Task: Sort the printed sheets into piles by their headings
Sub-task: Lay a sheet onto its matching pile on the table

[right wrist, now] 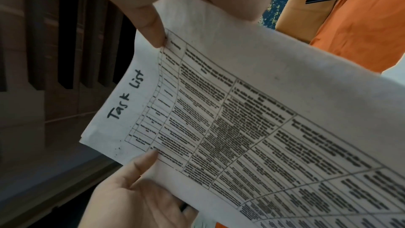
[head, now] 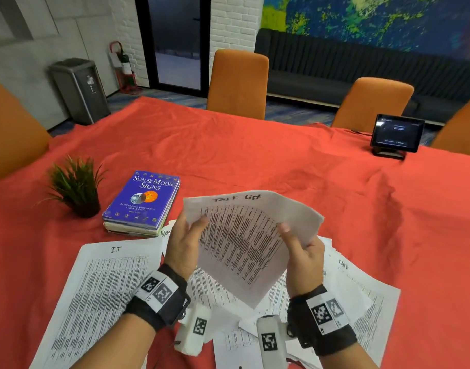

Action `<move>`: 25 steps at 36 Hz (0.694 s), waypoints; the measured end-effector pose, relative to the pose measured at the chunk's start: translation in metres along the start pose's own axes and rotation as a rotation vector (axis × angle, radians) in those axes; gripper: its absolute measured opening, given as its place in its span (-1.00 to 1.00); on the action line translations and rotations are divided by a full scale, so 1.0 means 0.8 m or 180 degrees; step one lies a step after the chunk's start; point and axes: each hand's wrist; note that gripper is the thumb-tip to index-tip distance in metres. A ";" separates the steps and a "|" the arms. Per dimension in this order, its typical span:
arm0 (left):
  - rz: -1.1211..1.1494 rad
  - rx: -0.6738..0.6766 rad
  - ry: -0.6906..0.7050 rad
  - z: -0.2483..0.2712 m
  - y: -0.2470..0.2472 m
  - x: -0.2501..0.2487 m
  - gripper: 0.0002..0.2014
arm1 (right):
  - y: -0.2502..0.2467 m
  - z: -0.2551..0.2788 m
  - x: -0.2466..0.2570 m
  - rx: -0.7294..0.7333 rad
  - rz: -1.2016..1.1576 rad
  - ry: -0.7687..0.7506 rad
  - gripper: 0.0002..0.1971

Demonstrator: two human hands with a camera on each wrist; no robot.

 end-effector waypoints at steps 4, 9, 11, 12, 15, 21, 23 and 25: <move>-0.0007 -0.0205 -0.0225 0.017 -0.004 0.014 -0.69 | 0.004 0.010 -0.012 0.0140 0.0202 -0.0007 -0.87; -0.0002 -0.0374 -0.0574 0.034 -0.021 0.055 -0.62 | 0.000 0.026 -0.038 0.0237 0.0559 0.0219 -0.73; -0.0012 -0.0378 -0.0752 0.039 -0.028 0.073 -0.55 | -0.001 0.030 -0.047 0.0266 0.0628 0.0368 -0.74; -0.0084 -0.0351 -0.0849 0.042 -0.029 0.078 -0.57 | -0.002 0.032 -0.051 0.0292 0.0686 0.0434 -0.76; -0.0190 -0.0286 -0.0983 0.046 -0.034 0.089 -0.58 | -0.003 0.035 -0.061 0.0298 0.0811 0.0561 -0.87; -0.0589 -0.0574 -0.0808 0.039 -0.065 0.061 -0.71 | 0.019 0.031 -0.067 0.0319 0.0872 0.0528 -0.89; -0.0694 -0.0667 -0.0821 0.037 -0.091 0.054 -0.75 | 0.033 0.034 -0.075 0.0418 0.1036 0.0583 -0.89; -0.0945 -0.0771 -0.0896 0.037 -0.124 0.051 -0.81 | 0.048 0.046 -0.090 0.0650 0.1266 0.0773 -0.87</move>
Point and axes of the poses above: each hand's wrist, its own z-axis away from the middle knuckle, its own y-axis out of the palm, x = y × z, and after that the axes turned 3 degrees about -z, right-handed
